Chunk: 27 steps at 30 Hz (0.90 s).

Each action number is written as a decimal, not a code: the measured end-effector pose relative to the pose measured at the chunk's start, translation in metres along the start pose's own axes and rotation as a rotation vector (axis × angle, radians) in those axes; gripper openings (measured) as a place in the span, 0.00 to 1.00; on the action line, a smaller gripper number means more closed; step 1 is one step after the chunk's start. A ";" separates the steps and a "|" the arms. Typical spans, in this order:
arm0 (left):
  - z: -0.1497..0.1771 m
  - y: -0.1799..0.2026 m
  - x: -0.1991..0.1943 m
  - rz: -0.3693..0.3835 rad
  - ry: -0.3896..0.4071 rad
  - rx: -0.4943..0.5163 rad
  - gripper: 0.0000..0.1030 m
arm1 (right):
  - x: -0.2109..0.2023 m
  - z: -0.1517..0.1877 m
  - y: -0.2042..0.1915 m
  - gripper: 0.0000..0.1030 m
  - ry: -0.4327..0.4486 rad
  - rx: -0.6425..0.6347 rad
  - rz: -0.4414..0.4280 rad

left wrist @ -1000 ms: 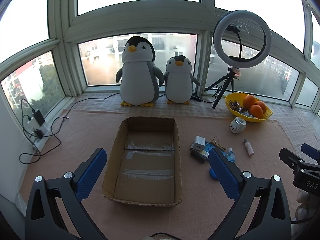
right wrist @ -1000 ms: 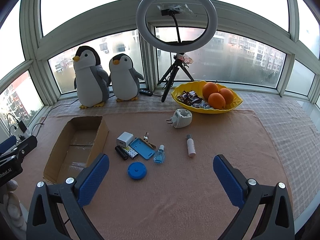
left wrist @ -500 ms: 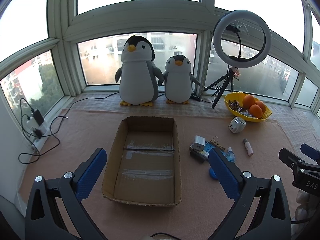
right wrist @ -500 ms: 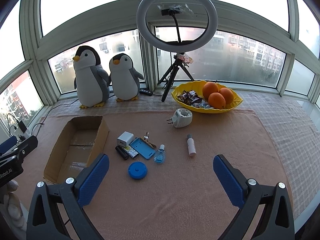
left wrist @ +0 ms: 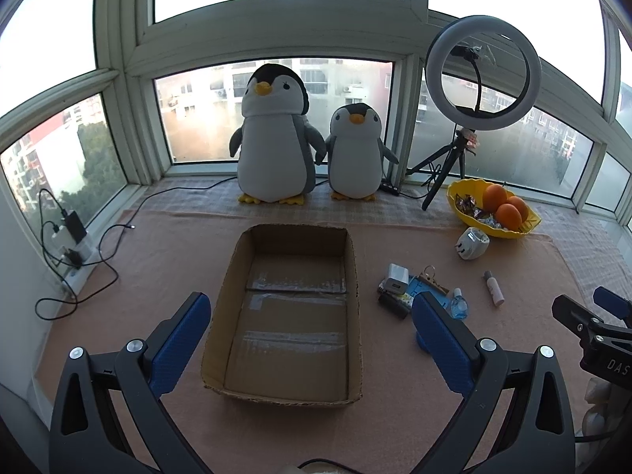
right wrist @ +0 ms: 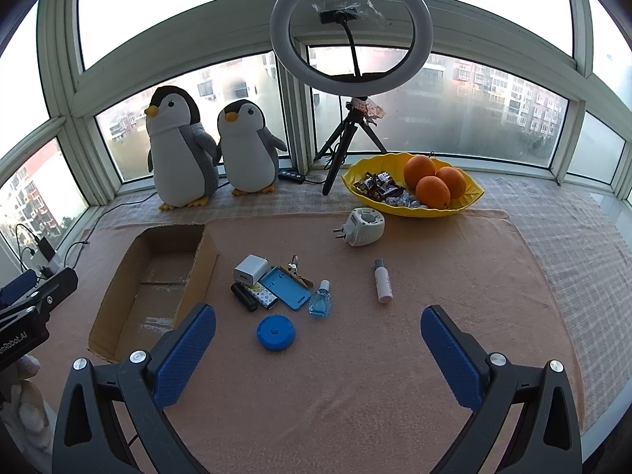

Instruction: Organize rigid objects

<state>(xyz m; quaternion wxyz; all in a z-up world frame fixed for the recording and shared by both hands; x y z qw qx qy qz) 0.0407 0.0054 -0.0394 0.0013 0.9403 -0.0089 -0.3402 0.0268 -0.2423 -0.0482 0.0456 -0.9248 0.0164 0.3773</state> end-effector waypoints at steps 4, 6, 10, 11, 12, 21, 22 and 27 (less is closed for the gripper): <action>0.002 -0.003 0.004 -0.003 -0.007 -0.003 0.99 | 0.003 0.002 -0.001 1.00 -0.011 0.001 -0.002; 0.002 -0.006 0.007 -0.010 -0.013 -0.007 0.99 | 0.004 0.002 -0.001 1.00 -0.013 0.001 -0.004; 0.006 -0.019 0.016 -0.032 -0.032 -0.028 0.99 | 0.007 0.003 -0.001 1.00 -0.017 -0.003 -0.007; 0.008 -0.023 0.018 -0.037 -0.039 -0.036 0.99 | 0.008 0.003 -0.001 1.00 -0.017 -0.004 -0.008; 0.010 -0.028 0.021 -0.043 -0.047 -0.044 0.99 | 0.009 0.003 -0.001 1.00 -0.017 -0.003 -0.011; 0.035 -0.081 0.050 -0.132 -0.132 -0.113 0.99 | 0.017 0.007 0.000 1.00 -0.018 -0.010 -0.031; 0.039 -0.086 0.053 -0.140 -0.140 -0.122 0.99 | 0.019 0.008 0.000 1.00 -0.019 -0.009 -0.034; 0.056 -0.107 0.075 -0.183 -0.199 -0.141 0.99 | 0.022 0.013 0.001 1.00 -0.020 -0.016 -0.037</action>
Point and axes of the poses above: each gripper's, at about its wrist camera, not at the fingertips, and x roughly the way its jaws point, y to its right, z to its underside, the point moved 5 cm from there along x, roughly the way its jaws point, and after that the axes turned 1 degree about y, right-handed, at the moved point
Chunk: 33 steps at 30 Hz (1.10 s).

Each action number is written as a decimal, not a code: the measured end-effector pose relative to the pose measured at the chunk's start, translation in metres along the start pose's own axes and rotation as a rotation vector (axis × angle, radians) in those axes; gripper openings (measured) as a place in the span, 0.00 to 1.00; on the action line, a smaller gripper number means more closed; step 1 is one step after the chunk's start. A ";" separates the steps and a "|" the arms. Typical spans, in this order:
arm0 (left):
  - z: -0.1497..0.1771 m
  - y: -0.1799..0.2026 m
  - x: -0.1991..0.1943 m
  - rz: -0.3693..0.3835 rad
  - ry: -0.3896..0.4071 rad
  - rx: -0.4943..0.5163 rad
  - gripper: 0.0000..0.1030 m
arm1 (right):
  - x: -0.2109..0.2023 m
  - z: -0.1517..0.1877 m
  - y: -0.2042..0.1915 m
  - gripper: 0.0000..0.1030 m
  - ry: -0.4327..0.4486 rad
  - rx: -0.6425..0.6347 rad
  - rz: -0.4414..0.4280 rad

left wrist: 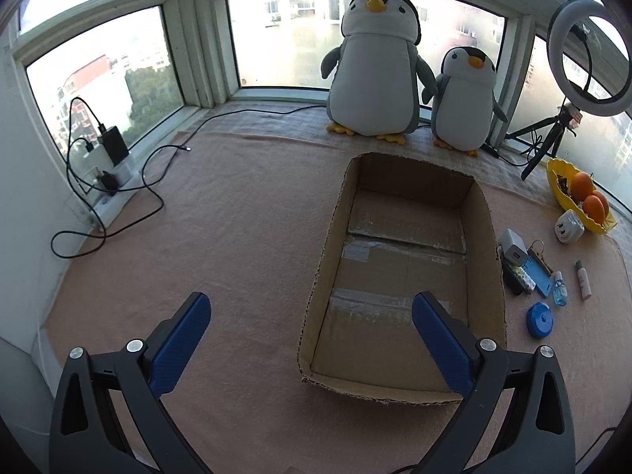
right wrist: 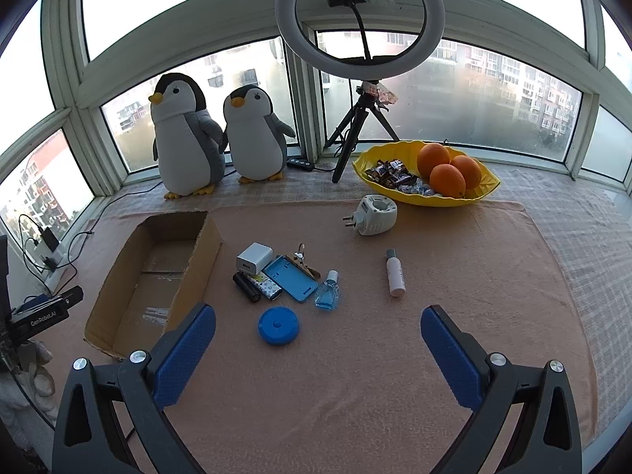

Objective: Organize rigid objects
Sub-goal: 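Move the left tool over the cardboard box and hold it there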

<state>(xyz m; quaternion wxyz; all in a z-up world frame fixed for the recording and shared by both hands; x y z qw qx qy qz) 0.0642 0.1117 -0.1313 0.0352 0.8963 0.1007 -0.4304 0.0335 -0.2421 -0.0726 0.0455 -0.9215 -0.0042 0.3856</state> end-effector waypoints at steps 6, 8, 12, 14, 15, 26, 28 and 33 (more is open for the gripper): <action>0.014 -0.010 0.029 -0.033 -0.071 -0.011 0.97 | 0.005 0.007 0.009 1.00 -0.013 0.011 0.012; 0.018 -0.012 0.037 -0.037 -0.090 -0.011 0.93 | 0.007 0.009 0.013 1.00 -0.023 0.017 0.017; 0.023 -0.012 0.047 -0.041 -0.104 -0.012 0.92 | 0.012 0.013 0.020 1.00 -0.037 0.023 0.030; 0.025 -0.013 0.055 -0.045 -0.115 -0.008 0.85 | 0.015 0.016 0.023 1.00 -0.044 0.024 0.035; 0.026 -0.013 0.058 -0.045 -0.123 -0.009 0.85 | 0.017 0.017 0.024 1.00 -0.047 0.024 0.036; 0.040 -0.011 0.082 -0.040 -0.182 -0.006 0.65 | 0.036 0.025 0.016 1.00 -0.070 -0.016 0.025; 0.041 -0.011 0.083 -0.028 -0.181 -0.011 0.64 | 0.041 0.025 0.012 1.00 -0.074 -0.028 0.018; 0.041 -0.007 0.086 -0.021 -0.179 0.000 0.58 | 0.051 0.026 0.004 1.00 -0.084 -0.048 -0.006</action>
Point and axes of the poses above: each gripper's, at about its wrist camera, not at the fingertips, and x roughly the way its jaws point, y to its right, z to its underside, the point moved 5 cm from there along x, roughly the way its jaws point, and after that the axes turned 1 degree about y, right-handed, at the moved point
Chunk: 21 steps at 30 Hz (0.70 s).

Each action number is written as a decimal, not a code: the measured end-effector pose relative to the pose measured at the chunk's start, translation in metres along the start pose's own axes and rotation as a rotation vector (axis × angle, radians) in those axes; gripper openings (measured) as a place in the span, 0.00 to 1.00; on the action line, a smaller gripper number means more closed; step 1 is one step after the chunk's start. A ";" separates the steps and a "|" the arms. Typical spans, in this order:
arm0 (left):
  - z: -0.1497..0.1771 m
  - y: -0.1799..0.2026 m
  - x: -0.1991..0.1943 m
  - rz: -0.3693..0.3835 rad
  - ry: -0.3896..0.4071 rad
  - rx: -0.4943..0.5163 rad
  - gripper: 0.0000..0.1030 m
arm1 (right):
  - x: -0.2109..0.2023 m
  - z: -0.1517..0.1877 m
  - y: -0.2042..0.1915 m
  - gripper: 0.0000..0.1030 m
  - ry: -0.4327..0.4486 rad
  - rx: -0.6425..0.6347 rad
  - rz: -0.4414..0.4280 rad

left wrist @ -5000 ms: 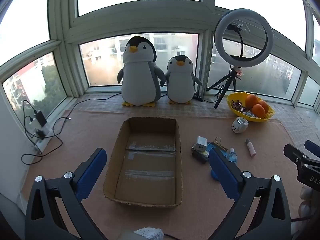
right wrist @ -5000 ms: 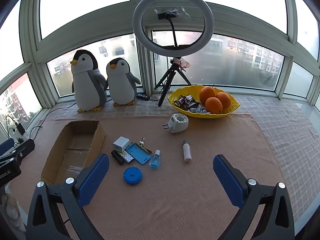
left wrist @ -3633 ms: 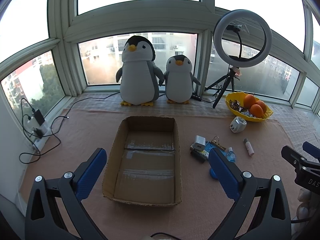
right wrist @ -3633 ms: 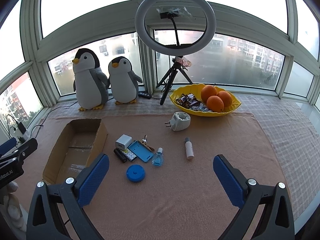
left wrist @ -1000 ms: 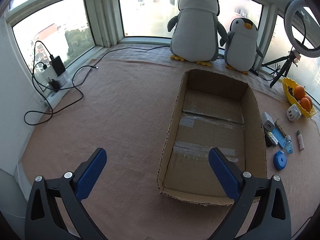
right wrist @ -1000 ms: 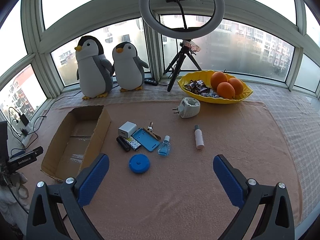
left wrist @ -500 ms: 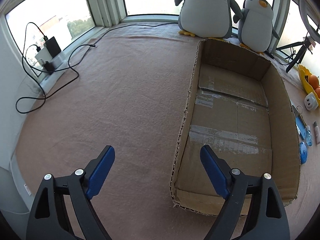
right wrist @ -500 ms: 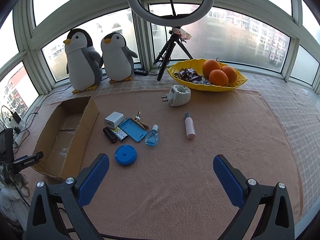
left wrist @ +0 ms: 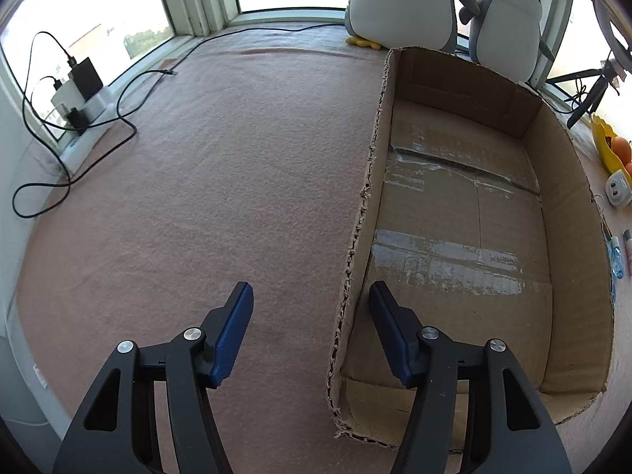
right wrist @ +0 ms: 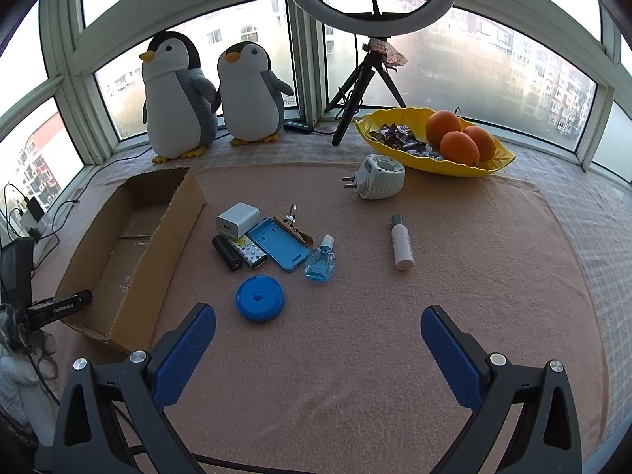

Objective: Organize rigid objects
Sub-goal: 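Move the left tool over the cardboard box and hold it there, then reach the right tool to the blue round tape measure and grasp it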

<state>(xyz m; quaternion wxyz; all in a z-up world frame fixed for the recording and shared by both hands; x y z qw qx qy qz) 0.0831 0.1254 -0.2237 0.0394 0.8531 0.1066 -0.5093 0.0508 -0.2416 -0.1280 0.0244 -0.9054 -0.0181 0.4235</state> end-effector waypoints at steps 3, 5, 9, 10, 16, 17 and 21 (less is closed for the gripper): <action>0.000 0.001 0.001 -0.001 0.002 0.005 0.58 | 0.008 0.000 -0.005 1.00 -0.015 -0.013 -0.010; -0.001 0.002 0.002 -0.003 0.002 0.017 0.58 | 0.016 0.001 -0.008 1.00 -0.031 -0.016 -0.023; -0.002 0.002 0.003 -0.005 0.004 0.021 0.58 | 0.031 0.003 -0.014 1.00 -0.059 -0.032 -0.036; -0.002 0.003 0.003 -0.008 0.009 0.024 0.58 | 0.036 0.004 -0.015 1.00 -0.066 -0.042 -0.034; -0.001 0.002 0.003 -0.008 0.016 0.021 0.58 | 0.061 0.008 -0.027 0.99 -0.102 -0.106 -0.023; -0.001 0.002 0.003 -0.008 0.017 0.020 0.58 | 0.065 0.008 -0.029 0.99 -0.107 -0.117 -0.025; -0.001 0.002 0.003 -0.007 0.020 0.016 0.58 | 0.084 0.009 -0.037 0.93 -0.142 -0.149 -0.037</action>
Point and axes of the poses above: each gripper's, at about its wrist camera, not at the fingertips, and x roughly the way its jaws point, y to its right, z to its underside, the point moved 5 cm from there along x, roughly the way its jaws point, and after that the axes turned 1 degree about y, right-handed, at the moved point
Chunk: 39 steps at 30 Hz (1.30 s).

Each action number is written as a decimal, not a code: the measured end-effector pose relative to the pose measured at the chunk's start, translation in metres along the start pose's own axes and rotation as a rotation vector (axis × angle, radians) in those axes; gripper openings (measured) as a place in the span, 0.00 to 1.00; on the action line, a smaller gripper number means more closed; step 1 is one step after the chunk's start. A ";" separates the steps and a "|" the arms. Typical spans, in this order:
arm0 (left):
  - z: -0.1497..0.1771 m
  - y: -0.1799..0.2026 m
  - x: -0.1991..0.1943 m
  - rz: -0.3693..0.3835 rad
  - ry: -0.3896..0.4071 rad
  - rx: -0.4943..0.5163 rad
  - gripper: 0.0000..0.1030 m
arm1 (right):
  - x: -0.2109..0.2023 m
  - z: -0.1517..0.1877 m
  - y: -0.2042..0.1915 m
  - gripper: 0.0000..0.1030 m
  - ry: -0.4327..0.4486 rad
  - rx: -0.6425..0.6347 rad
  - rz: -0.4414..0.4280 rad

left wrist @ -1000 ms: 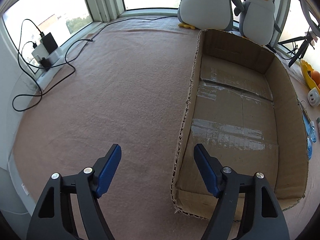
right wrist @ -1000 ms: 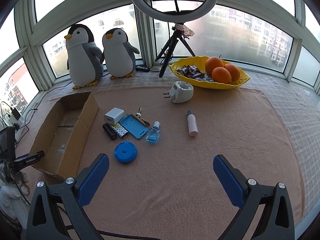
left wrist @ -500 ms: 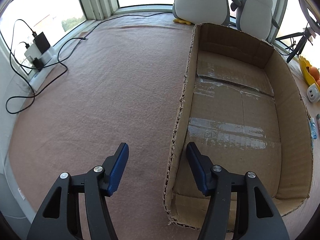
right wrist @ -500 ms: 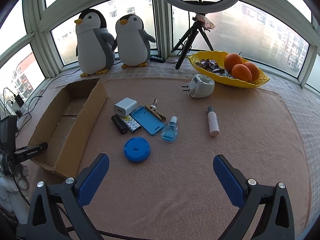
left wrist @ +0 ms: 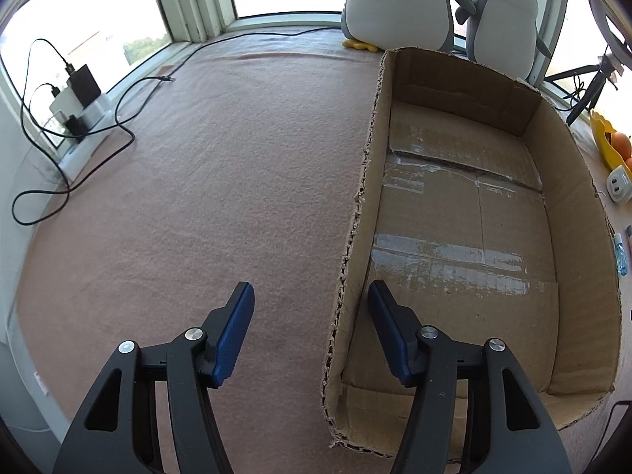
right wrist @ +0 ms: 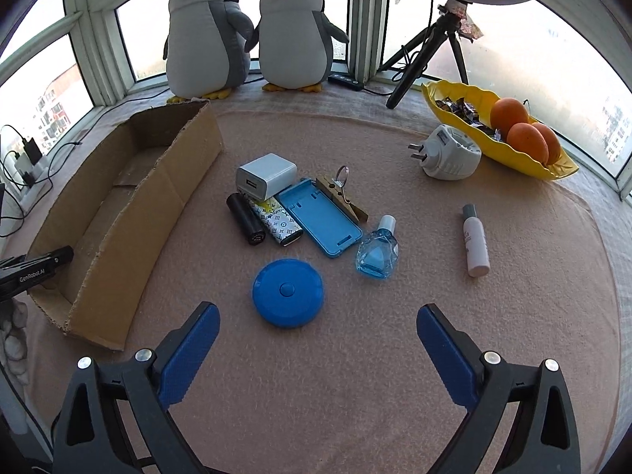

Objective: Organize rigid objects
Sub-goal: 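Reach the right tool to the blue round tape measure and grasp it, then carry the tape measure with the right tool into the box and release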

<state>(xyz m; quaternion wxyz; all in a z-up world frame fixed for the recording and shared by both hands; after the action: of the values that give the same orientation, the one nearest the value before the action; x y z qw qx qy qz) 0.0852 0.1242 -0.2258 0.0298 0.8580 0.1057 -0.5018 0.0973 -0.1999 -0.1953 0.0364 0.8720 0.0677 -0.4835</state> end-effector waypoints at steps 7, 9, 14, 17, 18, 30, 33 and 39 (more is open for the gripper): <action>0.000 0.000 -0.001 -0.001 0.002 -0.004 0.58 | 0.028 0.001 -0.002 0.86 -0.082 0.026 -0.052; 0.000 0.000 -0.001 -0.002 0.003 -0.004 0.58 | 0.034 0.002 -0.003 0.79 -0.104 0.024 -0.052; 0.001 0.000 -0.001 -0.002 0.005 -0.006 0.58 | 0.045 0.002 -0.002 0.75 -0.135 0.027 -0.047; 0.000 0.000 0.000 -0.003 0.006 -0.004 0.58 | 0.047 0.000 -0.004 0.74 -0.137 0.012 -0.031; 0.000 -0.001 -0.001 -0.004 0.006 -0.004 0.58 | 0.047 0.000 -0.005 0.73 -0.137 0.009 -0.029; 0.000 0.000 -0.001 -0.006 0.008 -0.004 0.58 | 0.046 -0.004 -0.011 0.45 -0.143 -0.028 -0.020; 0.000 0.000 -0.001 -0.006 0.009 -0.002 0.58 | 0.047 -0.004 -0.010 0.45 -0.141 -0.021 -0.024; 0.000 0.001 -0.002 -0.009 0.011 0.000 0.58 | 0.044 -0.003 -0.010 0.45 -0.146 -0.010 -0.037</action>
<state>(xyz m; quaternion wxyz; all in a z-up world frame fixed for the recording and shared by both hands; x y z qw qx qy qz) 0.0849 0.1232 -0.2243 0.0271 0.8602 0.1096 -0.4973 0.1210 -0.1865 -0.2308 0.0367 0.8329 0.0832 -0.5459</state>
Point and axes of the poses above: each gripper's, at about its wrist camera, not at the fingertips, and x roughly the way its jaws point, y to its right, z to its underside, the point moved 5 cm from there along x, roughly the way its jaws point, and after that the axes turned 1 degree about y, right-handed, at the moved point
